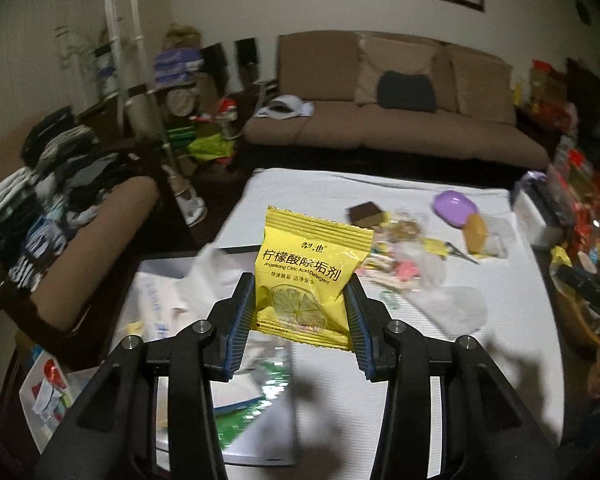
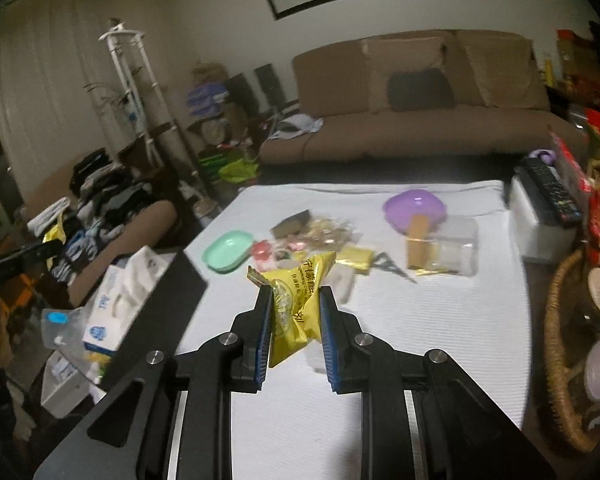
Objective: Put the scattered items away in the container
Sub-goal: 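Carry the sachet with the left tool while the right tool carries the packet to the white box, then open the left tool over the box while the right tool releases the packet into it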
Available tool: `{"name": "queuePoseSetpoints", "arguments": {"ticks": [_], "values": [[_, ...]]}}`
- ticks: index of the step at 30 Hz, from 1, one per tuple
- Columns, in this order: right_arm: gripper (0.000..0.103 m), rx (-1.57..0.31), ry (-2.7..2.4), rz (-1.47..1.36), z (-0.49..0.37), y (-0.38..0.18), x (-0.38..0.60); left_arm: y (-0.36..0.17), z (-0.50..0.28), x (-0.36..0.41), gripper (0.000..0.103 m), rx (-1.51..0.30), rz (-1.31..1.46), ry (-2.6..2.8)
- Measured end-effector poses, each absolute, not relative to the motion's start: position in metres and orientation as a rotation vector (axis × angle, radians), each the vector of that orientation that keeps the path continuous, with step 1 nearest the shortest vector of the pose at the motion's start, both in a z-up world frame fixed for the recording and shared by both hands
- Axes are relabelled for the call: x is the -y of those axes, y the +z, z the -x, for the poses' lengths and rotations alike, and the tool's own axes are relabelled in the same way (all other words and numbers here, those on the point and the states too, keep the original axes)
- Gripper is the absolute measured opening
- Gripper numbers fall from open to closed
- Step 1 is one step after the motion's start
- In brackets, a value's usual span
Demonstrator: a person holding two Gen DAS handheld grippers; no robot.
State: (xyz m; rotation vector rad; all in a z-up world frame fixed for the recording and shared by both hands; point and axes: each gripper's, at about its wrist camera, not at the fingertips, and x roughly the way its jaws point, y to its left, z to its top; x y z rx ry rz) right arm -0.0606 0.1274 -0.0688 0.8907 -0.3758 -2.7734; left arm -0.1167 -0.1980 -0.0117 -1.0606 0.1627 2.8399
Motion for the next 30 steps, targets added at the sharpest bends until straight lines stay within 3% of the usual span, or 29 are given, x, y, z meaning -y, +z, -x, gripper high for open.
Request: {"name": "queuePoseSetpoints", "arguments": {"ticks": [6, 10, 13, 19, 28, 29, 30], "values": [[0.022, 0.214, -2.656, -0.874, 0.084, -0.039, -0.043, -0.038, 0.128, 0.311, 0.041, 0.047, 1.220, 2.907], [0.022, 0.125, -2.538, -0.881, 0.110, -0.033, 0.025, -0.067, 0.132, 0.375, 0.041, -0.028, 1.391, 3.003], [0.022, 0.082, -2.448, -0.907, 0.132, -0.036, 0.076, -0.087, 0.136, 0.402, 0.041, 0.097, 1.457, 2.928], [0.022, 0.065, -2.282, -1.003, 0.176, -0.057, 0.160, -0.129, 0.153, 0.417, 0.041, 0.170, 1.542, 2.818], [0.026, 0.017, -2.142, -1.162, 0.204, -0.102, 0.224, -0.140, 0.174, 0.413, 0.042, 0.217, 1.542, 2.765], [0.030, 0.014, -2.125, -1.189, 0.205, -0.107, 0.226, -0.138, 0.174, 0.414, 0.045, 0.240, 1.538, 2.761], [0.034, -0.003, -2.108, -1.224, 0.206, -0.114, 0.228, -0.135, 0.174, 0.415, 0.061, 0.256, 1.534, 2.766]]}}
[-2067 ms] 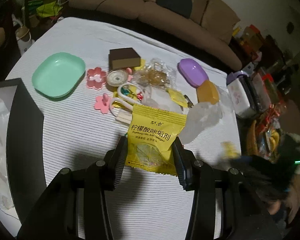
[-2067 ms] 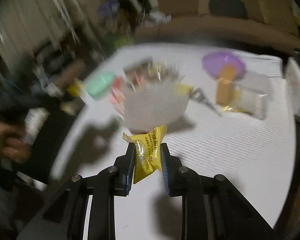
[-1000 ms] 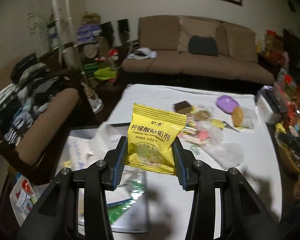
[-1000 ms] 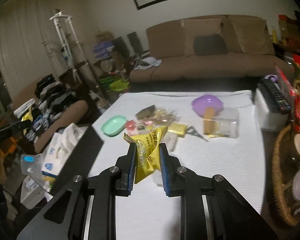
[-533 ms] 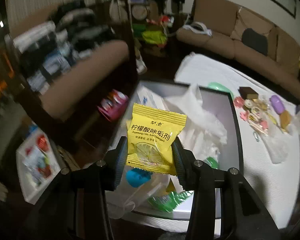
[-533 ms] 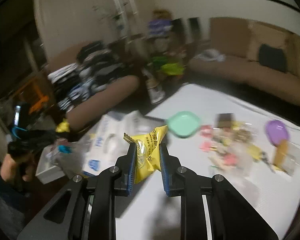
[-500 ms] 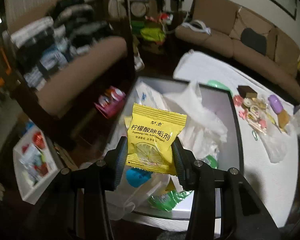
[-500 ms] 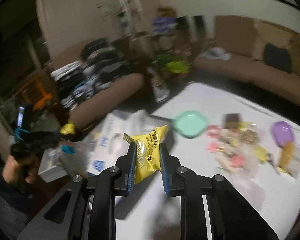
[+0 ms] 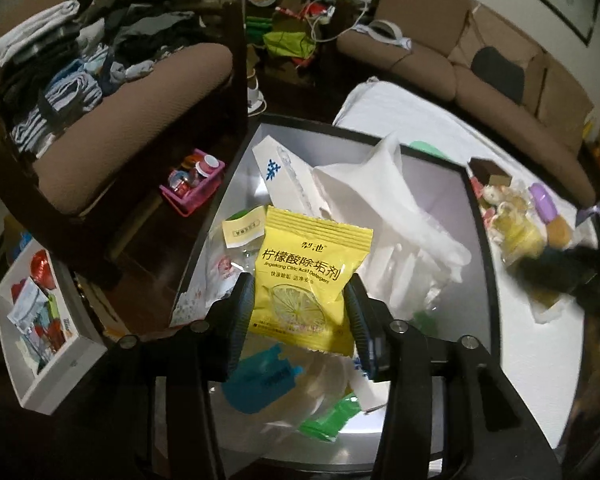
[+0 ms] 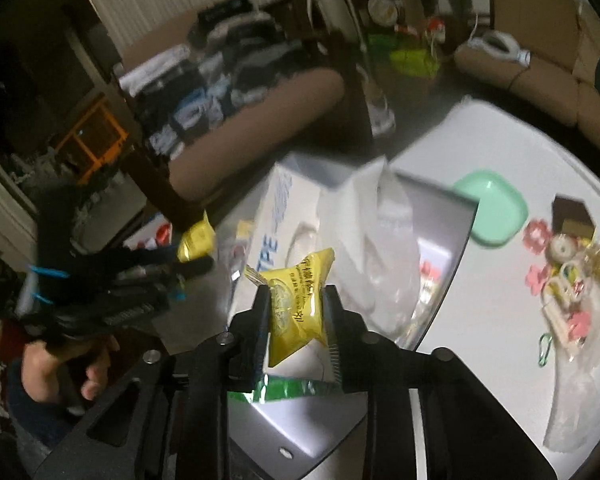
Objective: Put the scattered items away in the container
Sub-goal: 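Open the left tool over the box while the right tool releases the packet into it, then move back to the table and grasp the clear plastic bag with the left tool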
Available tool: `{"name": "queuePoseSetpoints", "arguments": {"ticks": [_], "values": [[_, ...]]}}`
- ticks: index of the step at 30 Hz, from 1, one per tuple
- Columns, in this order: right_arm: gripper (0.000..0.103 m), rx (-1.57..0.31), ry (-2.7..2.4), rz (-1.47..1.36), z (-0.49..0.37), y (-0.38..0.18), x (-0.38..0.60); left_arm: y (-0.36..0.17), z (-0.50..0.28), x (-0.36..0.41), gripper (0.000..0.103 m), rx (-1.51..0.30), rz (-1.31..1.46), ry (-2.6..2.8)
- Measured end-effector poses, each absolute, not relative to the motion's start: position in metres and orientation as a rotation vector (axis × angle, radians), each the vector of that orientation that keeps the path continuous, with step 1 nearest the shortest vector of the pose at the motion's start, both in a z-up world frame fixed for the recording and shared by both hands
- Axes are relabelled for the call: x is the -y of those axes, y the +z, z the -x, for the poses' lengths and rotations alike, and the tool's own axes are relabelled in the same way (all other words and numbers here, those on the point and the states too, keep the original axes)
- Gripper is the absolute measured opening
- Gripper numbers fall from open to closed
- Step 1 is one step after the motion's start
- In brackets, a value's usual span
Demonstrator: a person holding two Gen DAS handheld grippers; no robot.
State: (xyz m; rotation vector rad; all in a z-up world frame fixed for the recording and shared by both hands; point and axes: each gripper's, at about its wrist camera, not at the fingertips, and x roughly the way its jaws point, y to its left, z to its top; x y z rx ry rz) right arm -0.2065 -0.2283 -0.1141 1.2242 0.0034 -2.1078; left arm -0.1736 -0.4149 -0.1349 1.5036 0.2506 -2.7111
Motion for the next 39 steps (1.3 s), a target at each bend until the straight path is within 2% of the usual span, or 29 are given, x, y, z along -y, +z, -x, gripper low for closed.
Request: {"name": "queuePoseSetpoints", "arguments": {"ticks": [1, 2, 3, 5, 13, 18, 20, 22, 26, 30, 33, 38, 39], "values": [[0.051, -0.031, -2.100, -1.250, 0.206, -0.120, 0.228, -0.129, 0.170, 0.415, 0.074, -0.261, -1.482, -2.700], [0.068, -0.056, -2.122, -1.253, 0.203, -0.122, 0.226, -0.123, 0.166, 0.415, 0.097, -0.258, -1.451, -2.692], [0.073, -0.073, -2.162, -1.237, 0.201, -0.123, 0.221, -0.118, 0.163, 0.414, 0.102, -0.251, -1.427, -2.699], [0.079, -0.040, -2.207, -1.199, 0.196, -0.121, 0.204, -0.104, 0.155, 0.411, 0.103, -0.248, -1.388, -2.748], [0.085, 0.124, -2.403, -1.136, 0.175, -0.104, 0.076, -0.066, 0.134, 0.356, 0.103, -0.248, -1.373, -2.888], [0.086, 0.382, -2.570, -1.189, 0.156, -0.109, -0.045, -0.073, 0.115, 0.262, 0.103, -0.350, -1.281, -2.970], [0.086, 0.516, -2.640, -1.192, 0.145, -0.113, -0.101, -0.092, 0.117, 0.209, 0.103, -0.431, -1.421, -3.044], [0.086, 0.578, -2.711, -1.222, 0.135, -0.119, -0.146, -0.117, 0.124, 0.147, 0.103, -0.355, -1.595, -3.065], [0.086, 0.524, -2.821, -1.293, 0.112, -0.136, -0.212, -0.170, 0.146, 0.053, 0.103, -0.163, -1.717, -2.993], [0.086, 0.516, -2.889, -1.413, 0.095, -0.160, -0.252, -0.216, 0.188, -0.009, 0.103, -0.254, -1.762, -2.853], [0.086, 0.331, -2.945, -1.543, 0.096, -0.172, -0.263, -0.247, 0.216, -0.044, 0.103, -0.240, -1.753, -2.737], [0.086, 0.320, -2.889, -1.549, 0.099, -0.181, -0.264, -0.280, 0.233, -0.065, 0.102, -0.277, -1.773, -2.605], [0.086, 0.296, -2.891, -1.544, 0.098, -0.179, -0.261, -0.284, 0.233, -0.066, 0.099, -0.296, -1.778, -2.607]]}}
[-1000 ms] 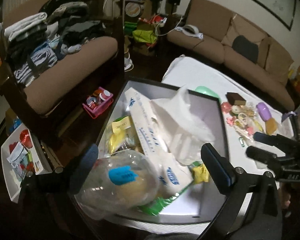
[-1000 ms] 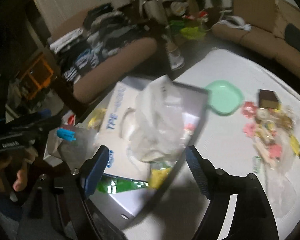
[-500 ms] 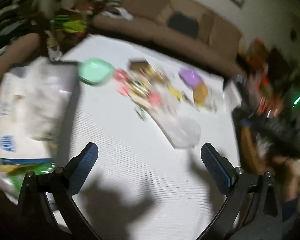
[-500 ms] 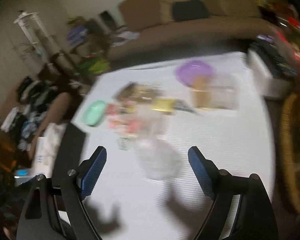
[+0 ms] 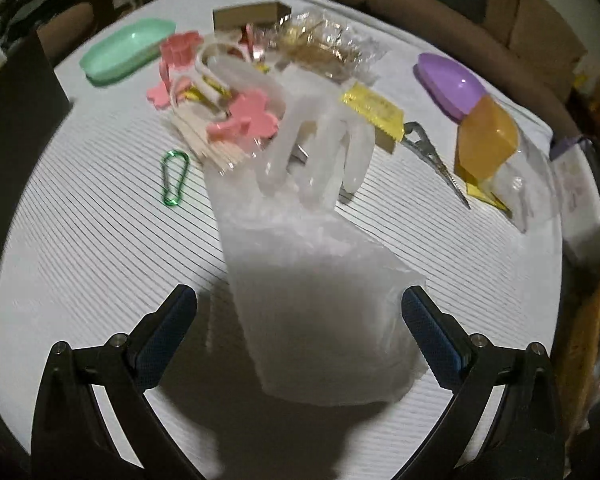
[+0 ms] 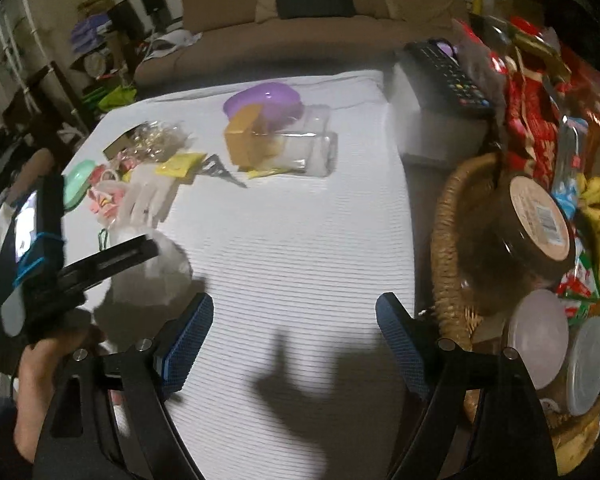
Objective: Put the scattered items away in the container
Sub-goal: 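Move back to the table and grasp the clear plastic bag with the left tool, then lift the clear plastic bag with the left tool toward the box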
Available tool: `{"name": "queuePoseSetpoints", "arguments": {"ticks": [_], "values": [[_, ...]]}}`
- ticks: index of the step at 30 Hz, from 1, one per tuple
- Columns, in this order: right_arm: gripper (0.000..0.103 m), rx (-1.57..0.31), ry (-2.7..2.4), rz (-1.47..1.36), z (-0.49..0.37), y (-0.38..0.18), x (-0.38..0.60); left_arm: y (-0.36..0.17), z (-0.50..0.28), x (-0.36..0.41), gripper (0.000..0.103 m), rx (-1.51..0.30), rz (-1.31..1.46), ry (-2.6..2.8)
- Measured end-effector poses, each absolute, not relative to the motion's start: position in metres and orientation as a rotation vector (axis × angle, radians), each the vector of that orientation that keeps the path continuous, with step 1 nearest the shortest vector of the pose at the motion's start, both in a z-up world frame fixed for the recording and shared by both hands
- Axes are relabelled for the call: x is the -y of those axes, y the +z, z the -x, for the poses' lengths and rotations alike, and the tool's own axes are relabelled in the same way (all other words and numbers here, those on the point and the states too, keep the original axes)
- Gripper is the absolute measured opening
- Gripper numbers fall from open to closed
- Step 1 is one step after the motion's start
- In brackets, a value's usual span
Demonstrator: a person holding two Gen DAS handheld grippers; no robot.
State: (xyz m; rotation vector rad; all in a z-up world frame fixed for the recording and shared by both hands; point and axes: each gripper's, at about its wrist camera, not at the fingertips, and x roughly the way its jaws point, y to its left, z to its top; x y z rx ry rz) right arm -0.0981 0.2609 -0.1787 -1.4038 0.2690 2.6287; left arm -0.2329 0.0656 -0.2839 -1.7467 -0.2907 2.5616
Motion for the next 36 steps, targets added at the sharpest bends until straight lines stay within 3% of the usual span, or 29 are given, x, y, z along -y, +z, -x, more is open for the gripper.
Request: {"name": "queuePoseSetpoints", "arguments": {"ticks": [1, 3, 4, 6, 8, 11, 19, 22, 24, 34, 36], "values": [[0.086, -0.245, 2.634, 1.403, 0.097, -0.177, -0.259, -0.287, 0.232, -0.066, 0.093, 0.312, 1.734, 2.544], [0.086, -0.242, 2.642, 1.390, 0.094, -0.174, -0.257, -0.290, 0.229, -0.064, 0.054, 0.384, 1.698, 2.462], [0.086, -0.256, 2.646, 1.383, 0.093, -0.174, -0.258, -0.289, 0.227, -0.063, 0.047, 0.392, 1.698, 2.434], [0.086, -0.311, 2.641, 1.370, 0.089, -0.173, -0.265, -0.280, 0.225, -0.058, 0.016, 0.387, 1.682, 2.394], [0.086, -0.362, 2.621, 1.362, 0.088, -0.173, -0.272, -0.260, 0.217, -0.044, 0.006, 0.391, 1.635, 2.351], [0.086, -0.452, 2.604, 1.340, 0.085, -0.172, -0.283, -0.207, 0.196, -0.021, 0.004, 0.330, 1.494, 2.325], [0.086, -0.552, 2.605, 1.292, 0.080, -0.166, -0.288, 0.002, 0.118, 0.037, 0.004, 0.107, 0.976, 2.387], [0.086, -0.555, 2.597, 1.310, 0.082, -0.169, -0.285, 0.031, 0.106, 0.043, 0.004, 0.028, 0.963, 2.363], [0.086, -0.549, 2.597, 1.320, 0.083, -0.170, -0.281, 0.021, 0.102, 0.047, 0.005, -0.015, 0.997, 2.374], [0.086, -0.410, 2.594, 1.367, 0.087, -0.176, -0.261, -0.151, 0.092, 0.095, 0.006, -0.006, 1.557, 2.316], [0.086, -0.386, 2.592, 1.378, 0.091, -0.178, -0.258, -0.174, 0.077, 0.099, 0.013, -0.099, 1.652, 2.304]]}}
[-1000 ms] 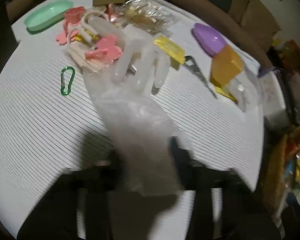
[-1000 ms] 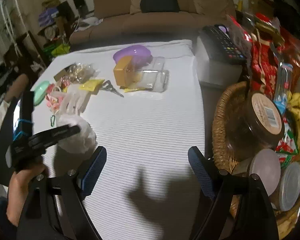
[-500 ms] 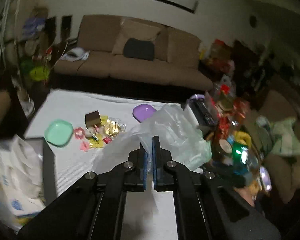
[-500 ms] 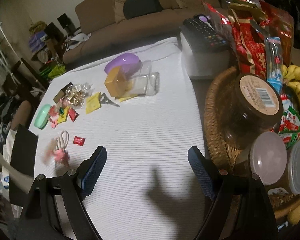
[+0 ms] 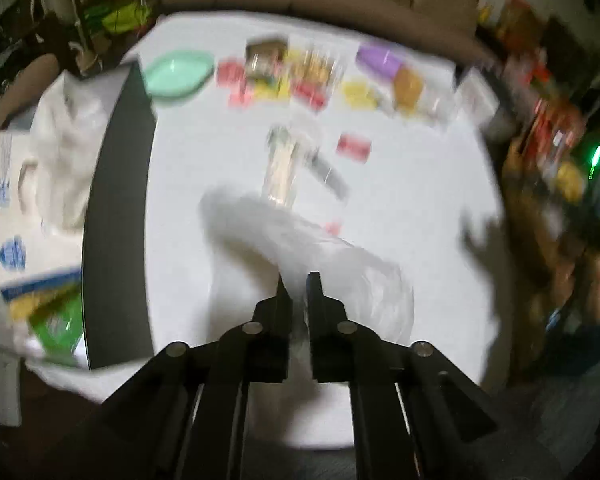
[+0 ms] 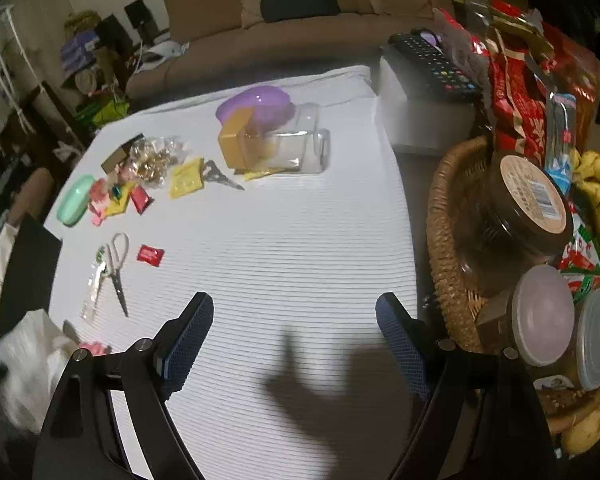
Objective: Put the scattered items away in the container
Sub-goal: 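Lift the clear plastic bag with the left tool toward the box, then hold the bag in the left tool while the right tool grasps the pink flower clip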
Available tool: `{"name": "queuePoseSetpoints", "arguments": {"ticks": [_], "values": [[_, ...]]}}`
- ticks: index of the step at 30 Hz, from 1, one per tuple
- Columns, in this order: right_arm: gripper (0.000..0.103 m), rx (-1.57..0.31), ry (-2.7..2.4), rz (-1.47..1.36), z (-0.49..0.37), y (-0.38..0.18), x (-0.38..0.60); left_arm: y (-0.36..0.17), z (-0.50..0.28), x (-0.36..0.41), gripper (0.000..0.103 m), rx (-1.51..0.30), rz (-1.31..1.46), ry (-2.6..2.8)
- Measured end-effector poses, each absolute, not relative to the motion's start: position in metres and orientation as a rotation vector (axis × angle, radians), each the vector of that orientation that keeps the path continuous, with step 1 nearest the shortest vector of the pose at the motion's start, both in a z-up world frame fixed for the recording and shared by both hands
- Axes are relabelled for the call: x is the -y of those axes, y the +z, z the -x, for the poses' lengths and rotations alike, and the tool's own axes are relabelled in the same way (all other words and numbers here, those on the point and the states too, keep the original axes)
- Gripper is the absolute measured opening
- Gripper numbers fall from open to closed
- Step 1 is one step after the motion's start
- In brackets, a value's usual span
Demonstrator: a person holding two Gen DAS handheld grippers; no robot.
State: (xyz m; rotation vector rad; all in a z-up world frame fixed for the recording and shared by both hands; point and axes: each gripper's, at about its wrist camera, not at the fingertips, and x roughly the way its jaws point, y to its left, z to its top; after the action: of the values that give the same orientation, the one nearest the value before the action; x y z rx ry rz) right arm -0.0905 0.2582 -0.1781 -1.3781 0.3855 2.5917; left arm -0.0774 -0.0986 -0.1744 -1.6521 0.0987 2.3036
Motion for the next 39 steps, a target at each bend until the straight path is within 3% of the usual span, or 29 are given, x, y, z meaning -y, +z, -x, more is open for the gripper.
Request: {"name": "queuePoseSetpoints", "arguments": {"ticks": [1, 3, 4, 5, 8, 9, 13, 20, 22, 25, 26, 27, 29, 32, 39], "values": [[0.086, -0.387, 2.594, 1.383, 0.093, -0.179, -0.257, -0.185, 0.072, 0.101, 0.016, -0.134, 1.698, 2.314], [0.086, -0.401, 2.605, 1.391, 0.096, -0.180, -0.254, -0.210, 0.064, 0.107, 0.051, -0.158, 1.819, 2.319], [0.086, -0.403, 2.616, 1.391, 0.097, -0.179, -0.252, -0.218, 0.062, 0.109, 0.062, -0.165, 1.847, 2.329], [0.086, -0.397, 2.625, 1.392, 0.097, -0.179, -0.249, -0.224, 0.061, 0.109, 0.079, -0.195, 1.859, 2.362], [0.086, -0.350, 2.626, 1.408, 0.098, -0.181, -0.241, -0.226, 0.066, 0.105, 0.098, -0.380, 1.810, 2.497], [0.086, -0.327, 2.623, 1.414, 0.099, -0.182, -0.238, -0.226, 0.071, 0.100, 0.103, -0.428, 1.790, 2.517], [0.086, -0.259, 2.611, 1.427, 0.102, -0.184, -0.232, -0.241, 0.097, 0.073, 0.103, -0.517, 1.762, 2.476], [0.086, -0.267, 2.612, 1.443, 0.101, -0.188, -0.230, -0.299, 0.108, 0.070, 0.103, -0.439, 1.974, 2.216], [0.086, -0.249, 2.614, 1.444, 0.103, -0.187, -0.229, -0.300, 0.111, 0.088, 0.100, -0.241, 1.995, 2.192], [0.086, -0.255, 2.626, 1.461, 0.107, -0.189, -0.227, -0.292, 0.110, 0.098, 0.086, -0.218, 1.978, 2.207], [0.086, -0.267, 2.635, 1.468, 0.108, -0.189, -0.226, -0.287, 0.109, 0.099, 0.062, -0.217, 1.963, 2.216], [0.086, -0.288, 2.649, 1.477, 0.108, -0.190, -0.223, -0.278, 0.107, 0.101, 0.031, -0.220, 1.937, 2.228], [0.086, -0.320, 2.685, 1.485, 0.110, -0.190, -0.215, -0.269, 0.106, 0.106, 0.014, -0.191, 1.934, 2.208], [0.086, -0.296, 2.811, 1.542, 0.112, -0.191, -0.177, -0.243, 0.094, 0.113, 0.010, -0.175, 1.865, 2.214], [0.086, 0.020, 3.108, 1.815, 0.119, -0.226, -0.034, -0.141, 0.077, 0.142, 0.012, -0.216, 1.575, 2.448]]}}
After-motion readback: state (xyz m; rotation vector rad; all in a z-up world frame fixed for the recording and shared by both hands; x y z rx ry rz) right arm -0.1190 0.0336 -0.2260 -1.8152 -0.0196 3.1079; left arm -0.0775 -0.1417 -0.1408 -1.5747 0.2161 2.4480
